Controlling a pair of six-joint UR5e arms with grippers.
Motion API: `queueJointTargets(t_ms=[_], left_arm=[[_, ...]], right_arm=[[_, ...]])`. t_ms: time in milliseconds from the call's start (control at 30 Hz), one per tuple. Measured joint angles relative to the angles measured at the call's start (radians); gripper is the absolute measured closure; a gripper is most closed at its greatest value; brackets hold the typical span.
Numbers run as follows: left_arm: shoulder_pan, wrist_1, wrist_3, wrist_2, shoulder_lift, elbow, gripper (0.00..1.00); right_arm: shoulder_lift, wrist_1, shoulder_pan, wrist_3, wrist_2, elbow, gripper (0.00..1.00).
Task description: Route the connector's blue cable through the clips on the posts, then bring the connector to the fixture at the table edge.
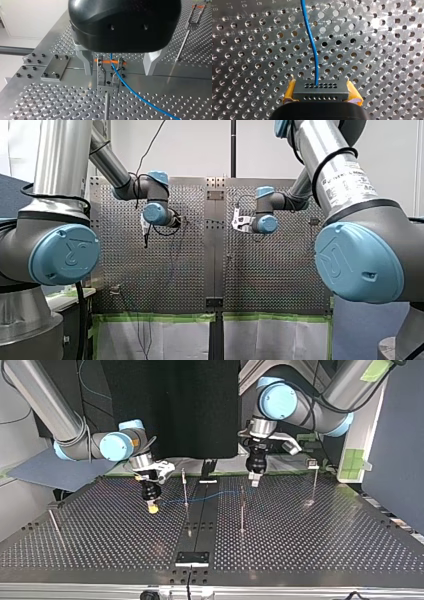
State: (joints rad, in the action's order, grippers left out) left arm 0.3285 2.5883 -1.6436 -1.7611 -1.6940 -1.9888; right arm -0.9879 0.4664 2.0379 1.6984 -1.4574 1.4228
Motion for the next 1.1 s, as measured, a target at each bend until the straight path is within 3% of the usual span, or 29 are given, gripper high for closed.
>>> queueJointTargets(t_ms=[433, 833, 1100], left_arm=[[0.008, -0.017, -0.003, 0.007, 0.000, 0.000, 0.00], [0.024, -0.111, -0.084, 0.092, 0.000, -0.045, 0.00], [0.072, -0.143, -0.057, 0.055, -0.002, -0.026, 0.00]], right_arm=[[0.000, -0.004, 0.002, 0.000, 0.000, 0.000, 0.84], [-0.001, -0.004, 0.000, 0.000, 0.000, 0.000, 0.84], [-0.001, -0.002, -0.005, 0.001, 0.000, 0.000, 0.84]])
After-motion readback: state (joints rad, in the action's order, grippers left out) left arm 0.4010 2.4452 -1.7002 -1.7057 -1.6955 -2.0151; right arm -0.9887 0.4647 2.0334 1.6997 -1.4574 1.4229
